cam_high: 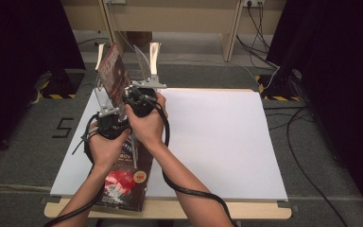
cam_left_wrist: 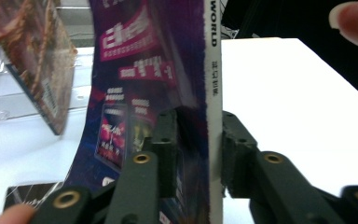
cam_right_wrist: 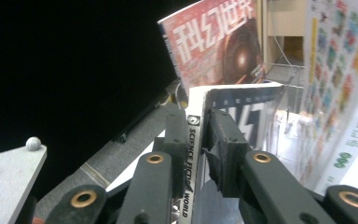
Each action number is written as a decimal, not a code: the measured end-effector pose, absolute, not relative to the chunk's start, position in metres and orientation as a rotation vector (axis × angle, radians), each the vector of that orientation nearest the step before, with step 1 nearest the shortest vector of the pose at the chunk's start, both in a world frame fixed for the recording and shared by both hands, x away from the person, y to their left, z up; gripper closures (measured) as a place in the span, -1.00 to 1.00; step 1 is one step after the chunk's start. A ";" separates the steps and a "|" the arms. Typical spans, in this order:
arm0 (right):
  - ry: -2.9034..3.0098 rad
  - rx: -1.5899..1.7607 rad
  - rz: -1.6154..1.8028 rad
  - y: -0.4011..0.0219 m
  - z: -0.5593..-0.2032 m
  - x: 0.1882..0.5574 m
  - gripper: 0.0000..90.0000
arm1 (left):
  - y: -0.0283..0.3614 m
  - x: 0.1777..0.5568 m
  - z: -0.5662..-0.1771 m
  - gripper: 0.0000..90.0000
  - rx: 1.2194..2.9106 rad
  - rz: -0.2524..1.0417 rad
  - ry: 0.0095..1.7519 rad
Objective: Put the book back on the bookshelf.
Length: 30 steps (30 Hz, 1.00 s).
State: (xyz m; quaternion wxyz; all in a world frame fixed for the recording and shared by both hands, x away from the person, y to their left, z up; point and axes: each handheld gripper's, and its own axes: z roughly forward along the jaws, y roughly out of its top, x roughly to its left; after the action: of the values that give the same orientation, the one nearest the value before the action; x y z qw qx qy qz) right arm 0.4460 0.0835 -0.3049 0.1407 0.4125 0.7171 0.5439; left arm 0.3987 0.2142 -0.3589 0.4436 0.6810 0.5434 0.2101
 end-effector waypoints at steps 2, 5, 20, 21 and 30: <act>2.080 1.180 1.565 0.087 -0.305 0.445 0.66 | 0.219 0.398 -0.361 0.75 1.679 0.521 1.353; 2.093 1.141 1.574 0.090 -0.305 0.445 0.70 | 0.228 0.399 -0.365 0.83 1.661 0.492 1.360; 2.043 1.173 1.716 0.041 -0.296 0.445 0.41 | 0.250 0.398 -0.369 0.84 1.606 0.456 1.297; 2.035 1.178 1.709 0.036 -0.297 0.445 0.41 | 0.252 0.397 -0.369 0.84 1.599 0.460 1.296; 1.984 1.278 1.616 -0.030 -0.321 0.443 0.41 | 0.266 0.395 -0.359 0.84 1.568 0.487 1.258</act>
State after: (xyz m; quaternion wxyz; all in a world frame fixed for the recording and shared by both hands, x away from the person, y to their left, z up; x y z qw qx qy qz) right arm 0.4433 -0.0300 -0.3210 0.1404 0.4425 0.6868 0.5594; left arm 0.3952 0.2661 -0.3592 0.5111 0.6517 0.5226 0.2023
